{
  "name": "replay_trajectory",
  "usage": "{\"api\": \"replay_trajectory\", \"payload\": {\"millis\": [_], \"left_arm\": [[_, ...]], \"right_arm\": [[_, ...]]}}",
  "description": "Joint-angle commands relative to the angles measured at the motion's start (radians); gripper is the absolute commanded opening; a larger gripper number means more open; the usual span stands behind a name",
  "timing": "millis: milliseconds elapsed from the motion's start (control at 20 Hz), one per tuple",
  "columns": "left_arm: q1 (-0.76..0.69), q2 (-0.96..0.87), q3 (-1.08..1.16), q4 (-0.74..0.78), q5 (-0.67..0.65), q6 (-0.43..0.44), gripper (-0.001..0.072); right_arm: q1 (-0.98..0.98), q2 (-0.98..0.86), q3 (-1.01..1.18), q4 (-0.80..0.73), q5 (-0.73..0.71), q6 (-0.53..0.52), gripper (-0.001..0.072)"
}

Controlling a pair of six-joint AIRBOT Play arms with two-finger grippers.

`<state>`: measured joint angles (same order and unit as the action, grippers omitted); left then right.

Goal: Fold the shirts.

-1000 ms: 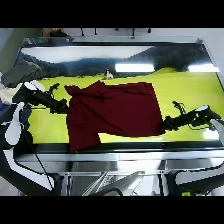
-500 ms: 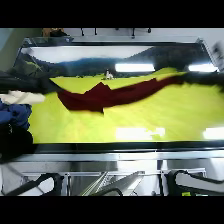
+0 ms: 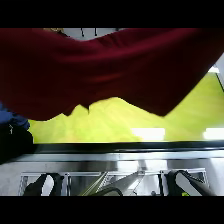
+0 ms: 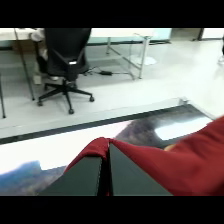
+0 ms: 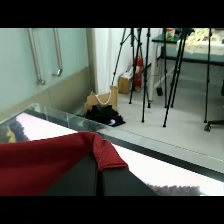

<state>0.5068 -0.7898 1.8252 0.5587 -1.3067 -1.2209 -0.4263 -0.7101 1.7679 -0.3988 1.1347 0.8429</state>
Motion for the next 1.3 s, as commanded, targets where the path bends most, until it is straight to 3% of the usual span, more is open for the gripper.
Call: {"api": "replay_trajectory", "payload": {"millis": [0,100,200,350,450,650,800,950,1250], "left_arm": [[0.052,-0.023,-0.055,-0.021,-0.055,0.002,0.0017],[0.035,-0.091,-0.161,-0.082,-0.116,0.046,0.0017],[-0.060,-0.177,-0.278,-0.050,-0.098,0.084,0.0017],[-0.262,-0.344,-0.428,0.174,0.076,0.087,0.0017],[-0.340,-0.481,-0.463,0.287,0.182,0.087,0.0017],[-0.369,-0.824,-0.311,0.350,0.183,0.058,0.0017],[-0.369,-0.978,-0.129,0.365,0.169,0.037,0.0017],[-0.368,-1.056,0.037,0.374,0.145,0.001,0.0017],[-0.398,-1.070,0.102,0.618,0.013,-0.046,0.0017]], "right_arm": [[0.005,-0.065,0.003,-0.008,0.071,-0.005,0.0020],[0.056,-0.167,-0.045,-0.008,0.127,-0.006,0.0021],[0.147,-0.272,-0.126,-0.089,0.108,-0.008,0.0020],[0.246,-0.430,-0.224,-0.272,0.012,0.018,0.0020],[0.257,-0.560,-0.237,-0.297,-0.046,0.025,0.0020],[0.254,-0.774,-0.234,-0.296,-0.163,0.033,0.0020],[0.253,-0.858,-0.188,-0.277,-0.213,0.032,0.0020],[0.253,-0.873,-0.120,-0.275,-0.238,0.032,0.0020],[0.255,-0.872,-0.098,-0.307,-0.114,0.049,0.0020]]}}
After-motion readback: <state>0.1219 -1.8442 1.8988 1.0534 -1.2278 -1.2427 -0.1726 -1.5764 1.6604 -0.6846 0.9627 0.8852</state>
